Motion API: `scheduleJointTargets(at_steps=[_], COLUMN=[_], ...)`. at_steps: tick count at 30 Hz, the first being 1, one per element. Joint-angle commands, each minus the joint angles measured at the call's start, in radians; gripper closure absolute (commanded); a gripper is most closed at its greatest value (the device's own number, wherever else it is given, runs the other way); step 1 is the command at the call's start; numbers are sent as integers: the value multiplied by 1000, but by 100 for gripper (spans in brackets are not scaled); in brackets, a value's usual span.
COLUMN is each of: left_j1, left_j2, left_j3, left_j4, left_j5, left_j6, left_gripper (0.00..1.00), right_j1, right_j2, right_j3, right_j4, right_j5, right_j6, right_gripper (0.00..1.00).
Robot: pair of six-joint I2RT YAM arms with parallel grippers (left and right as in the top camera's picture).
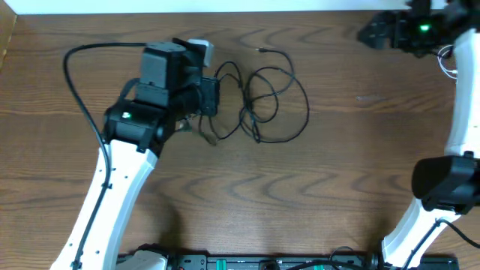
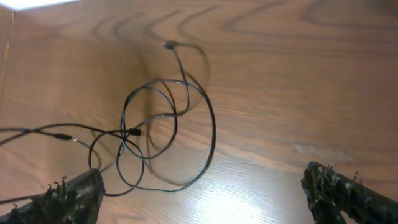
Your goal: Untangle cables
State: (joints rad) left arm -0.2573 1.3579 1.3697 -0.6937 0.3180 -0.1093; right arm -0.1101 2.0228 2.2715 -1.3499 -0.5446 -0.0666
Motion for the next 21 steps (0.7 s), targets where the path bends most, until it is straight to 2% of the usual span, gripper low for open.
scheduleJointTargets(at_steps=[1, 9, 14, 21], left_j1=[64, 184, 190, 190], left_j2=[-11, -13, -13, -30], left_j3=[31, 60, 74, 76], left_j4=[0, 46, 93, 232], left_j5=[108, 316, 392, 460], left_j6=[-11, -25, -56, -172], left_gripper=[93, 93, 93, 92], right_j1=[56, 155, 207, 250], right_j2=[5, 11, 25, 33], right_j3=[3, 0, -3, -11], right_j4=[10, 15, 13, 14], right_j5=[23, 58, 61, 79], right_j6=[-24, -18, -16, -16], right_gripper=[1, 1, 1, 1])
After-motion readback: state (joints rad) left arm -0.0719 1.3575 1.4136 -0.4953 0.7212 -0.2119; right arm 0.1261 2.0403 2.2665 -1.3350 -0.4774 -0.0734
